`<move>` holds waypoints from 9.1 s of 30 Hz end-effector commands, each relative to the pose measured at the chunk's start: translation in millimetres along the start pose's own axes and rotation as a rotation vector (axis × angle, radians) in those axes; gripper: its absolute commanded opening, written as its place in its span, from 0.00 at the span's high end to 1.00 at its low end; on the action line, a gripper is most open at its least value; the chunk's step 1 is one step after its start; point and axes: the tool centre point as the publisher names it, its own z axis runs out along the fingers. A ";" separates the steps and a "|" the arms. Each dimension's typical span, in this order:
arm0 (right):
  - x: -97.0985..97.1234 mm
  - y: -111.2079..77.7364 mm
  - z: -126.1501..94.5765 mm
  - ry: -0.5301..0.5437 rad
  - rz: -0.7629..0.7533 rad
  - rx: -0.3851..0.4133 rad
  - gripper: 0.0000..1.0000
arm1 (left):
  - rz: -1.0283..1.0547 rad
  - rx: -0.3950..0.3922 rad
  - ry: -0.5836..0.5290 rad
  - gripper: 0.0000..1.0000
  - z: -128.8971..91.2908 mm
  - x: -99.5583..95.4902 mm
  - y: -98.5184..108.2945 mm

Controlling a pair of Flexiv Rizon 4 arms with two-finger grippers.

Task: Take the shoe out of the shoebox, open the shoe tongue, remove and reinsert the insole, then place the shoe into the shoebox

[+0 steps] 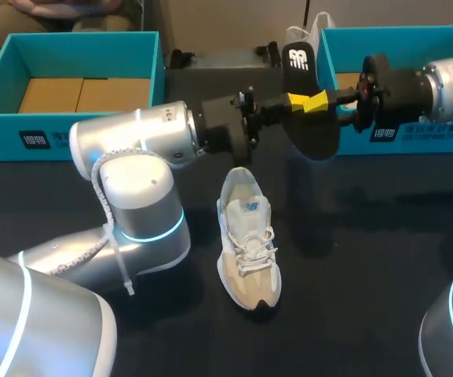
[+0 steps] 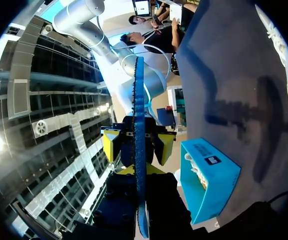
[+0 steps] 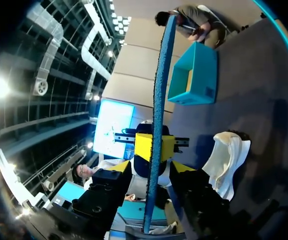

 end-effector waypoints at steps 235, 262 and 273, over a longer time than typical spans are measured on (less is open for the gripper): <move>-128.7 19.7 135.1 0.335 -0.827 -0.037 1.00 | -1.381 -0.558 0.876 0.00 -189.7 182.4 -31.0; -139.4 5.0 122.8 0.219 -0.818 -0.070 1.00 | -1.381 -0.558 0.876 0.00 -189.7 182.4 -31.0; -147.7 -2.5 128.8 0.196 -0.804 -0.091 1.00 | -1.381 -0.558 0.876 0.00 -189.7 182.4 -31.0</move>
